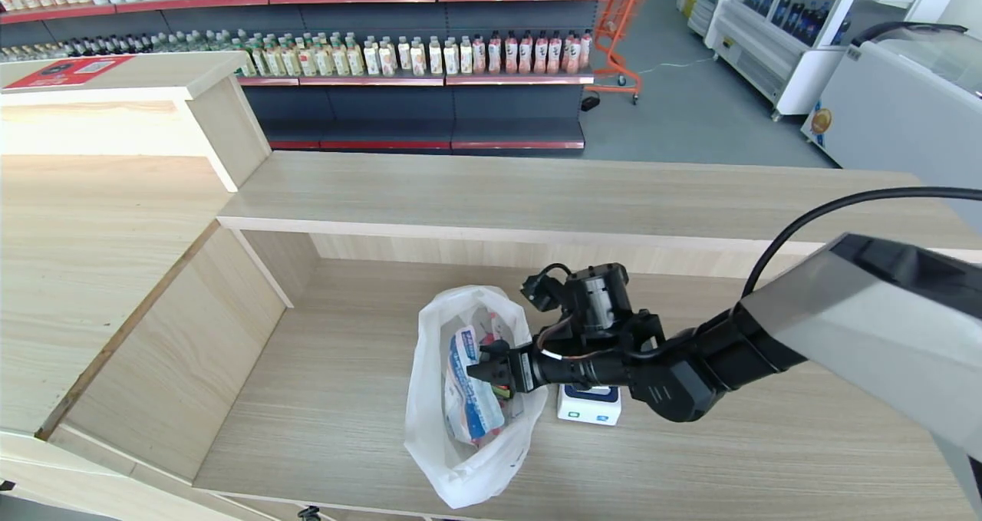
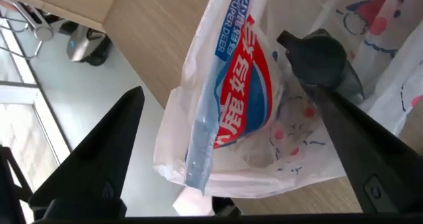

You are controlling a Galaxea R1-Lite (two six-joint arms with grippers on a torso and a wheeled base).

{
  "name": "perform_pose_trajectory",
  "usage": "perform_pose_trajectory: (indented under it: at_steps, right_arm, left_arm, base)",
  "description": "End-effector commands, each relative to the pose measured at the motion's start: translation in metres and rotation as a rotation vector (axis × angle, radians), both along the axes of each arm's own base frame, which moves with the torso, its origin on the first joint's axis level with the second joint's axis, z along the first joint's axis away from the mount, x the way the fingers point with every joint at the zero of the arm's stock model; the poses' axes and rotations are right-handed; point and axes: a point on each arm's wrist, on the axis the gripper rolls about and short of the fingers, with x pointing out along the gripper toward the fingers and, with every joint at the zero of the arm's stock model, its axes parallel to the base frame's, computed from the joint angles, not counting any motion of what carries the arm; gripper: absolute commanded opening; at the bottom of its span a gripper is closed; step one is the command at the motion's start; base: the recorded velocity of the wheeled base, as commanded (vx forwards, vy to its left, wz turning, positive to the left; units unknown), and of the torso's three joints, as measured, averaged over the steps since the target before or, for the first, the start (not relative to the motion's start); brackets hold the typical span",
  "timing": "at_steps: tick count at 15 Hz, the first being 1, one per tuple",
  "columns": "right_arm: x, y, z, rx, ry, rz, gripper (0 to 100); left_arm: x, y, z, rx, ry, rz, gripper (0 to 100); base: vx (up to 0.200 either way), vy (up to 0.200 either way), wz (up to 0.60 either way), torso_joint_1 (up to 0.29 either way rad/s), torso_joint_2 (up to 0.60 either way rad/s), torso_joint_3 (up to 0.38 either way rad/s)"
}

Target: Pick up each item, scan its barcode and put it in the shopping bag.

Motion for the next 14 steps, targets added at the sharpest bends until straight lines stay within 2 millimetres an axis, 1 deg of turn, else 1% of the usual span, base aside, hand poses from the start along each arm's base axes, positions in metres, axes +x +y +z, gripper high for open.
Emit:
perform_pose_trajectory:
  at_steps: [1,3,4,5,6,7,8,9,10,11,12,13,14]
  right_arm:
    - [-0.002,-0.041,0.031,0.059,0.003,-0.07,100]
    - [-0.01,-0.054,0.058,0.133,0.011,-0.117,100]
    - [-0.022,-0.064,0.074,0.168,0.013,-0.135,100]
    - [-0.042,-0.079,0.089,0.188,0.002,-0.147,100]
    - [-0.067,-0.1,0.103,0.198,-0.023,-0.152,100]
    - [-0.098,-0.125,0.116,0.19,-0.076,-0.165,100]
    - [-0.123,-0.15,0.12,0.132,-0.144,-0.195,100]
    - [-0.151,-0.177,0.116,0.061,-0.203,-0.265,100]
    - [-0.178,-0.197,0.109,-0.001,-0.242,-0.332,100]
    - [-0.204,-0.213,0.099,-0.048,-0.27,-0.391,100]
    - [-0.231,-0.224,0.084,-0.068,-0.285,-0.44,100]
    - [-0.25,-0.23,0.072,-0.073,-0.294,-0.473,100]
    - [-0.283,-0.237,0.049,-0.074,-0.349,-0.506,100]
  left_arm:
    - [0.0,0.0,0.0,-0.001,0.0,0.0,100]
    - [0.0,0.0,0.0,0.0,0.0,0.0,100]
    - [0.0,0.0,0.0,-0.001,0.0,0.0,100]
    - [0.0,0.0,0.0,0.0,0.0,0.0,100]
    - [0.0,0.0,0.0,0.0,0.0,0.0,100]
    - [0.0,0.0,0.0,0.0,0.0,0.0,100]
    - [0.0,0.0,0.0,0.0,0.0,0.0,100]
    - [0.0,0.0,0.0,-0.001,0.0,0.0,100]
    - [0.0,0.0,0.0,0.0,0.0,0.0,100]
    - [0.0,0.0,0.0,-0.001,0.0,0.0,100]
    - [0.0,0.0,0.0,-0.001,0.0,0.0,100]
    - [0.0,0.0,0.0,-0.001,0.0,0.0,100]
    - [0.0,0.0,0.0,-0.001,0.0,0.0,100]
  base:
    - [0.0,0.0,0.0,0.0,0.0,0.0]
    - [0.0,0.0,0.0,0.0,0.0,0.0]
    - [0.0,0.0,0.0,0.0,0.0,0.0]
    - [0.0,0.0,0.0,0.0,0.0,0.0]
    - [0.0,0.0,0.0,0.0,0.0,0.0]
    - [0.0,0.0,0.0,0.0,0.0,0.0]
    - [0.0,0.0,0.0,0.0,0.0,0.0]
    - [0.0,0.0,0.0,0.0,0.0,0.0]
    - [0.0,0.0,0.0,0.0,0.0,0.0]
    - [0.0,0.0,0.0,0.0,0.0,0.0]
    - [0.0,0.0,0.0,0.0,0.0,0.0]
    - [0.0,0.0,0.0,0.0,0.0,0.0]
    - [0.0,0.0,0.0,0.0,0.0,0.0]
